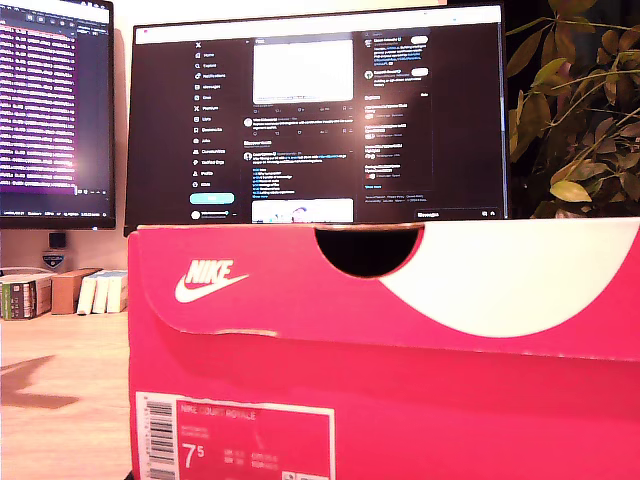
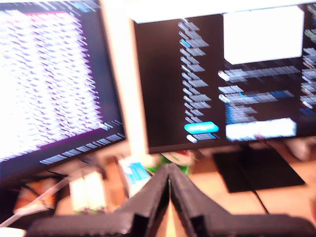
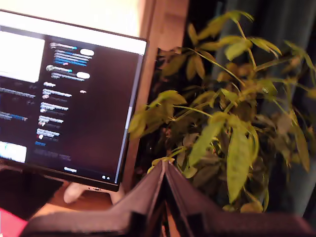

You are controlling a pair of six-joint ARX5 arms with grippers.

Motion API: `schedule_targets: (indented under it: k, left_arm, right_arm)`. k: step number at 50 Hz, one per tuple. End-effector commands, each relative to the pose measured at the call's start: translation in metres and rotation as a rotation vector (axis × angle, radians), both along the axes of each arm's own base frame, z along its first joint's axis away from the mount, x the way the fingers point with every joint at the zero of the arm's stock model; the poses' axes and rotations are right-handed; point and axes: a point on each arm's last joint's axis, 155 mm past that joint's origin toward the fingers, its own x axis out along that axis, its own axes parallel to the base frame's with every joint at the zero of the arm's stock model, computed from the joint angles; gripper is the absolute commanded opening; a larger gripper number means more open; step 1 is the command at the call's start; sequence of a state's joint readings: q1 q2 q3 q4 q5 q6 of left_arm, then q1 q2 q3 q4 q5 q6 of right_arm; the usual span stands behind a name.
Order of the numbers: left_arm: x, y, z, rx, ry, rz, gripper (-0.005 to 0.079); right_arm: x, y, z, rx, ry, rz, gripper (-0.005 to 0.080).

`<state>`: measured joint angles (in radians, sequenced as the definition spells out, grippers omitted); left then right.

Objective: Close the red shoebox by pushing the lid with your left arm and holding the box in place with your right arm

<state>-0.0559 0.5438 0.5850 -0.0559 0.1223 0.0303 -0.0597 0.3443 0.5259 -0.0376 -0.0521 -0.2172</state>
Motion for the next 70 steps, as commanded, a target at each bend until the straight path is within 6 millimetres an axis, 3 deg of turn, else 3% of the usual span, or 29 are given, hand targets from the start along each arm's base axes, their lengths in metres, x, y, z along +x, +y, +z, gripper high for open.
schedule_targets:
  k: [1, 11, 18, 32, 44, 60, 70]
  left_arm:
    - [0.0, -0.001, -0.009, 0.004, 0.012, -0.004, -0.0019]
    - [0.0, -0.001, -0.017, -0.067, 0.03, -0.002, -0.0019]
    - [0.0, -0.004, -0.02, -0.076, 0.017, -0.014, -0.0019]
    - [-0.006, -0.031, -0.022, -0.084, -0.01, -0.105, -0.0019]
    - [-0.005, -0.037, -0.055, -0.074, 0.033, -0.065, -0.0019]
    - [-0.007, -0.037, -0.085, -0.057, 0.068, -0.018, -0.0019]
    - [-0.009, -0.035, -0.095, -0.079, 0.058, -0.008, -0.0019]
  right_arm:
    - [0.001, 0.0, -0.004, 0.014, 0.005, 0.015, -0.0012]
    - [-0.005, -0.01, -0.004, 0.109, -0.027, 0.004, -0.0012]
    - [-0.008, -0.004, -0.015, 0.144, -0.025, 0.045, -0.0012]
    - [-0.021, 0.007, -0.019, 0.206, -0.043, 0.102, -0.0012]
    - [-0.022, 0.016, -0.037, 0.231, -0.025, 0.143, -0.0012]
    - [-0.026, 0.034, -0.042, 0.257, -0.007, 0.225, -0.0012]
    - [-0.017, 0.04, -0.064, 0.285, 0.022, 0.24, -0.0012]
